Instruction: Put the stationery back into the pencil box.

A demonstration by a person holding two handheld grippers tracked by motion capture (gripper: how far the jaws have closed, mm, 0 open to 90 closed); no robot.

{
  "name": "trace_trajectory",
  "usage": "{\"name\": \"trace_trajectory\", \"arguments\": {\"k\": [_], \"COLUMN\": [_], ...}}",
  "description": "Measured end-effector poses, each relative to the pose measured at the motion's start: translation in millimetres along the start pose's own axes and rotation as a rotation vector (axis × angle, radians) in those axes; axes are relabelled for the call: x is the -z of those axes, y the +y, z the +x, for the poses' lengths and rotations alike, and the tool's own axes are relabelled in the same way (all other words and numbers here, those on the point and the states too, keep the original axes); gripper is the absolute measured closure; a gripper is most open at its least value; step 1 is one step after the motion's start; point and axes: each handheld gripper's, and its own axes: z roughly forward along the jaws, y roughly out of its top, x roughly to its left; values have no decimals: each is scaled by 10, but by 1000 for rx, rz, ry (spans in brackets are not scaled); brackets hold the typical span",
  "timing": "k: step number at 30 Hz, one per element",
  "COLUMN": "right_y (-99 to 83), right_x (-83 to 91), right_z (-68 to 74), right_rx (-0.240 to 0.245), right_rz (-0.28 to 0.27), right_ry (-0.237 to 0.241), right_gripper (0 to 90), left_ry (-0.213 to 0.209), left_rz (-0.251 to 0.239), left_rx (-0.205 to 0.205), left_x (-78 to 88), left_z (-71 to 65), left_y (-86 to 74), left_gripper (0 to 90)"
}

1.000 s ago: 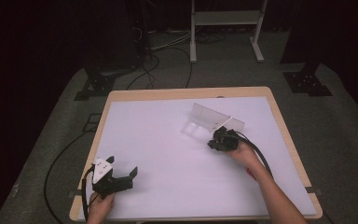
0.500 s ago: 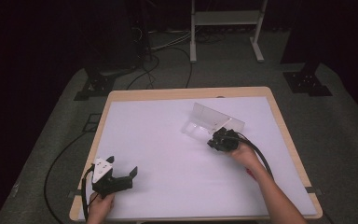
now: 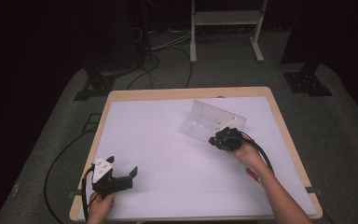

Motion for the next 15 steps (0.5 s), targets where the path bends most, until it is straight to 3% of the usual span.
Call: {"name": "trace_trajectory", "arguments": {"k": [15], "right_y": [-50], "right_x": [205], "right_z": [301], "right_rx": [70], "right_rz": [-30], "right_ry": [56], "right_gripper": [854], "left_ry": [1], "left_rz": [6], "left_rx": [-2], "left_x": [-1], "left_z": [1], "left_y": [2], "left_gripper": [0]}}
